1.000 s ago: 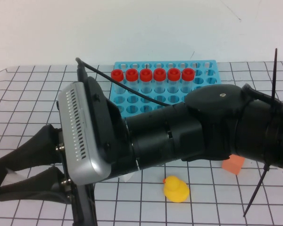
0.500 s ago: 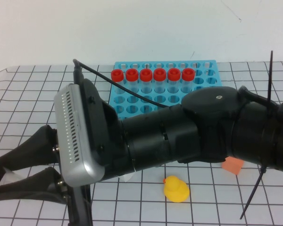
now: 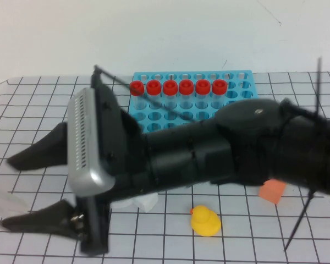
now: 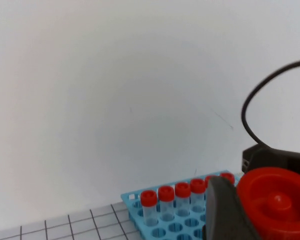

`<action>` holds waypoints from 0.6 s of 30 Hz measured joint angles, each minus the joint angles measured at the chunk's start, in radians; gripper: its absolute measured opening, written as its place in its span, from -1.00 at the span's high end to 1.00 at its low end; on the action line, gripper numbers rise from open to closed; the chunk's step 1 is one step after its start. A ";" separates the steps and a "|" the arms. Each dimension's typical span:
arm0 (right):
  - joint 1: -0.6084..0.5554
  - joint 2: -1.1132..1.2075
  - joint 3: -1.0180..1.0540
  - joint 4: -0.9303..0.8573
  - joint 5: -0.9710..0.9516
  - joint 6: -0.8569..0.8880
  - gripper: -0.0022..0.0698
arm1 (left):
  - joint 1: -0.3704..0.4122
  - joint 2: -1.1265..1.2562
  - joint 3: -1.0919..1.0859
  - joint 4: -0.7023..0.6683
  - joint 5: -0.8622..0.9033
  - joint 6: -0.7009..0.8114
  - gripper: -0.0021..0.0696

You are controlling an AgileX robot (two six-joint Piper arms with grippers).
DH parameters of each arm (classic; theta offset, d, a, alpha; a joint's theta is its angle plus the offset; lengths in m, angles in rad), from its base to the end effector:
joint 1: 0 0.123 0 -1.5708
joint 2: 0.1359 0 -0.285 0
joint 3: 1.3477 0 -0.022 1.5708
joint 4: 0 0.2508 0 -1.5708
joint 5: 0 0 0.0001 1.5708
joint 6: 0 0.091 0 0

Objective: Place the test tubes

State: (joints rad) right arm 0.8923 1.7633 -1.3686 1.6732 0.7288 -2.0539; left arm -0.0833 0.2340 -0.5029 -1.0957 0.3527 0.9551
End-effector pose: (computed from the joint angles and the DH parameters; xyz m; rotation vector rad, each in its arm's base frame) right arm 0.2066 0.3525 0.3232 -1.4667 1.1288 1.0296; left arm 0.0442 -0.0318 0.3503 0.2407 1.3804 -0.3798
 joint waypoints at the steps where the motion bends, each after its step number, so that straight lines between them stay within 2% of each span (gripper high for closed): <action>1: -0.011 -0.008 0.000 -0.029 -0.014 0.015 -0.63 | 0.000 0.000 0.000 -0.011 -0.010 0.001 0.19; 5: -0.057 -0.058 0.000 -0.225 -0.028 0.159 -0.62 | 0.000 0.008 0.000 -0.075 -0.043 0.009 0.19; 7: -0.087 -0.087 0.000 -0.353 -0.014 0.288 -0.49 | 0.000 0.032 0.000 -0.099 -0.041 0.021 0.19; 9: -0.118 -0.113 0.000 -0.477 0.016 0.419 -0.24 | 0.000 0.071 0.000 -0.140 -0.032 0.055 0.19; 13: -0.167 -0.170 0.000 -0.791 0.151 0.572 0.56 | 0.000 0.157 0.000 -0.313 -0.026 0.246 0.20; 15: -0.183 -0.209 0.000 -0.942 0.228 0.665 0.76 | 0.000 0.213 0.000 -0.461 -0.026 0.412 0.20; 18: -0.196 -0.274 0.000 -1.200 0.319 0.879 0.88 | 0.000 0.312 -0.027 -0.564 -0.002 0.624 0.20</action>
State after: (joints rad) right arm 0.6963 1.4896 -1.3686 0.4729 1.0481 -1.1752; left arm -0.0833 0.5457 -0.5297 -1.6593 0.3507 1.5791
